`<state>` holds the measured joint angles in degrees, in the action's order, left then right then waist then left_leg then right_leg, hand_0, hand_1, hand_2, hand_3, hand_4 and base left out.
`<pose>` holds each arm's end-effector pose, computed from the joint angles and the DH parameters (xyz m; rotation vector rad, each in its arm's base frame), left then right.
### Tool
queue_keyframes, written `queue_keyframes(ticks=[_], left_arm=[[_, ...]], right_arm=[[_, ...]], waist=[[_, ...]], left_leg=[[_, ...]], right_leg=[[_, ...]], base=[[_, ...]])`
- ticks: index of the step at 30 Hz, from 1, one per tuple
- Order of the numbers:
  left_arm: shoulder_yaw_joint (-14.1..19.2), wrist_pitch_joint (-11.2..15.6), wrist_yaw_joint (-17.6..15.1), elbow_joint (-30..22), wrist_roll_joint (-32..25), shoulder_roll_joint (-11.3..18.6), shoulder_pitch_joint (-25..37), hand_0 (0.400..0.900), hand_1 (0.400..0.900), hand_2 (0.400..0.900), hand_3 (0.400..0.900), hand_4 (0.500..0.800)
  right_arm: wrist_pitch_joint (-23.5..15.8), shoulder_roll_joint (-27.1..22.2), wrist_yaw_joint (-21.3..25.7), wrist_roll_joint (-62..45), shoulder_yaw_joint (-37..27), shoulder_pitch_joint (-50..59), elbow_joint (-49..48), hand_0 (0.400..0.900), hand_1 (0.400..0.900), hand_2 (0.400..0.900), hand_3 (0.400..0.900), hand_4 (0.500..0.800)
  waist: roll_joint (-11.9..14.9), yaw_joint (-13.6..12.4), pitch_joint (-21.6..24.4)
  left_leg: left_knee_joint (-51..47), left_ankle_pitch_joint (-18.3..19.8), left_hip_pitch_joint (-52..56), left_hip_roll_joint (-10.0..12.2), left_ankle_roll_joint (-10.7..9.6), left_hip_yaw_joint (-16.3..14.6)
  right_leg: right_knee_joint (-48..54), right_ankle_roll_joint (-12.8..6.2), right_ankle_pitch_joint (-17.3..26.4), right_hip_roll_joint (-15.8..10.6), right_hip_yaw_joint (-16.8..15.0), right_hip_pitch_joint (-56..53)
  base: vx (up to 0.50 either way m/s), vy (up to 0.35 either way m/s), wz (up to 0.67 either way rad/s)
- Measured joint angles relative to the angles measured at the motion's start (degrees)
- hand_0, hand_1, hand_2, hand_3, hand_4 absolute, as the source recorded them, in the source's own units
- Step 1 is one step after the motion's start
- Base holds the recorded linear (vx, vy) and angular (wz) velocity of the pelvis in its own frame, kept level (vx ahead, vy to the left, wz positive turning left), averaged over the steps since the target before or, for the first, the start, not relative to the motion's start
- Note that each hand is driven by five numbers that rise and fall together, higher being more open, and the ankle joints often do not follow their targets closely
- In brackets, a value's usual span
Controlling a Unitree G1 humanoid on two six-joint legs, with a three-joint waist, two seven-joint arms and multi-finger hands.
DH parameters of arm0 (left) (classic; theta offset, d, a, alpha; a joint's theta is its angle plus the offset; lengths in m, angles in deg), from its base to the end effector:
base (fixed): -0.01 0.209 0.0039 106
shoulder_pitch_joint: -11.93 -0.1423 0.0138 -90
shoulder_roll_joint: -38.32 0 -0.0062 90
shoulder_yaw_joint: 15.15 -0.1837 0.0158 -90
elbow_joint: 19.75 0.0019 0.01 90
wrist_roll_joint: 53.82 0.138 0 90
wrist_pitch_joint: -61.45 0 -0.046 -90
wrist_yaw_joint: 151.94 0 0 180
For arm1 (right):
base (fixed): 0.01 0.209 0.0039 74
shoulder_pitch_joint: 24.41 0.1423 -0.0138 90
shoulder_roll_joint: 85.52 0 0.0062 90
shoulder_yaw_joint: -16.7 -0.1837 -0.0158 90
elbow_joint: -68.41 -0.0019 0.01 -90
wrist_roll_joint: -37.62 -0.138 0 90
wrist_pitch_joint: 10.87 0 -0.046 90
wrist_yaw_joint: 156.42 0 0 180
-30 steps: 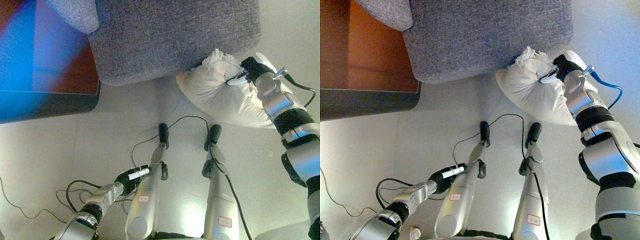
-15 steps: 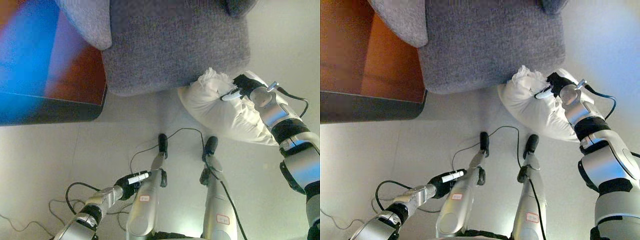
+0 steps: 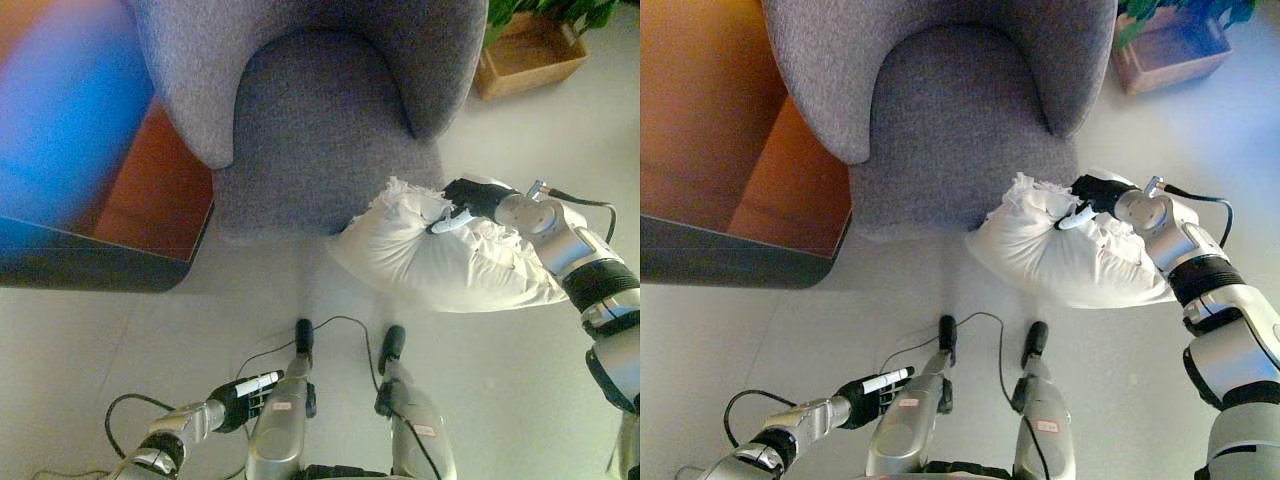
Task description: Pick up the pillow and put it on the sofa.
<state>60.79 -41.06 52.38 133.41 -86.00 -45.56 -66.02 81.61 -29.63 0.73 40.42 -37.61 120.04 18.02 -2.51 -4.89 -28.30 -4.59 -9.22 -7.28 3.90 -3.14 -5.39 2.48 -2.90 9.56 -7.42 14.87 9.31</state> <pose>0.1579 0.2518 -0.0769 -0.2762 1.0542 -0.1367 0.3319 -0.2636 0.1979 -1.1481 0.2088 0.3251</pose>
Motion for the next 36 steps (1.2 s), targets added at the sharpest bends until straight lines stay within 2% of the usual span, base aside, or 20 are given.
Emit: queue_keyframes(ticks=[4, 11, 17, 20, 26, 29, 36], left_arm=[[1.8, -0.8, 1.0, 0.6, 1.4, 1.0, -1.1, 0.9, 0.9, 0.9, 0.9, 0.8], [5.3, -3.6, 1.7, 2.0, 3.3, 1.4, -2.8, 0.9, 0.9, 0.9, 0.9, 0.8], [6.0, -6.7, 1.8, 2.4, 5.1, 1.5, -5.8, 0.9, 0.9, 0.9, 0.9, 0.8], [6.2, -7.9, 1.9, 3.8, 5.5, 1.5, -6.5, 0.9, 0.9, 0.9, 0.9, 0.8], [6.6, -9.9, 1.8, 4.6, 5.6, 2.6, -8.1, 0.9, 0.9, 0.9, 0.9, 0.8], [6.9, -10.6, 1.7, 4.6, 5.6, 2.7, -8.1, 0.9, 0.9, 0.9, 0.9, 0.8], [7.3, -13.0, 1.2, 4.5, 5.4, 2.5, -8.1, 0.9, 0.9, 0.9, 0.9, 0.8]], right_arm=[[-1.0, -1.9, -3.9, -0.1, -0.7, 0.0, -4.6, 0.4, 0.4, 0.4, 0.4, 0.5], [-1.8, -3.1, -10.7, -2.3, -0.7, 1.4, -6.0, 0.4, 0.4, 0.4, 0.4, 0.5], [-1.5, -3.1, -15.1, -6.8, -0.4, 2.2, -5.9, 0.4, 0.4, 0.4, 0.4, 0.5], [0.2, -1.9, -15.1, -7.6, 0.2, 3.6, -5.5, 0.4, 0.4, 0.4, 0.4, 0.5], [4.9, 3.8, -14.7, -9.2, 0.4, 6.2, -0.7, 0.4, 0.4, 0.4, 0.4, 0.5], [6.3, 5.1, -13.8, -9.5, 0.4, 6.7, 1.4, 0.4, 0.4, 0.4, 0.4, 0.5], [10.1, 8.0, -10.3, -11.0, 0.5, 7.0, 5.4, 0.4, 0.4, 0.4, 0.4, 0.5]], waist=[[1.8, 0.0, 1.0], [3.7, -0.4, 3.3], [4.8, -1.8, 10.4], [5.3, -2.6, 13.1], [7.5, -5.0, 18.1], [7.8, -6.6, 18.7], [7.6, -8.1, 18.9]], left_leg=[[0.0, 1.0, 2.4, 0.1, -0.2, 0.0], [0.0, 2.0, 6.5, 0.1, -0.5, 0.5], [0.0, 2.8, 8.5, 0.1, -0.5, 0.9], [0.0, 3.0, 9.7, 0.1, -0.7, 1.7], [0.0, 3.2, 10.7, 0.1, -0.8, 2.9], [0.0, 3.1, 10.9, -0.3, -0.7, 4.0], [-0.1, 2.8, 10.8, -1.3, -0.2, 6.6]], right_leg=[[1.8, 0.01, 0.2, 0.4, 0.3, -3.3], [2.4, -0.18, -0.5, 0.4, 1.0, -8.1], [2.5, -0.51, -1.4, 0.4, 1.4, -10.4], [2.5, -0.66, -2.0, 0.4, 2.0, -12.0], [2.5, -1.0, -2.8, 0.3, 3.3, -13.8], [2.5, -1.33, -3.1, -0.1, 4.5, -14.6], [2.5, -2.02, -3.6, -0.7, 5.9, -16.1]], base=[[0.14, 0.033, 0.06], [0.17, 0.057, 0.09], [0.15, 0.059, 0.12], [0.13, 0.05, 0.16], [0.09, 0.064, 0.16], [0.1, 0.091, 0.18], [0.15, 0.086, 0.29]])
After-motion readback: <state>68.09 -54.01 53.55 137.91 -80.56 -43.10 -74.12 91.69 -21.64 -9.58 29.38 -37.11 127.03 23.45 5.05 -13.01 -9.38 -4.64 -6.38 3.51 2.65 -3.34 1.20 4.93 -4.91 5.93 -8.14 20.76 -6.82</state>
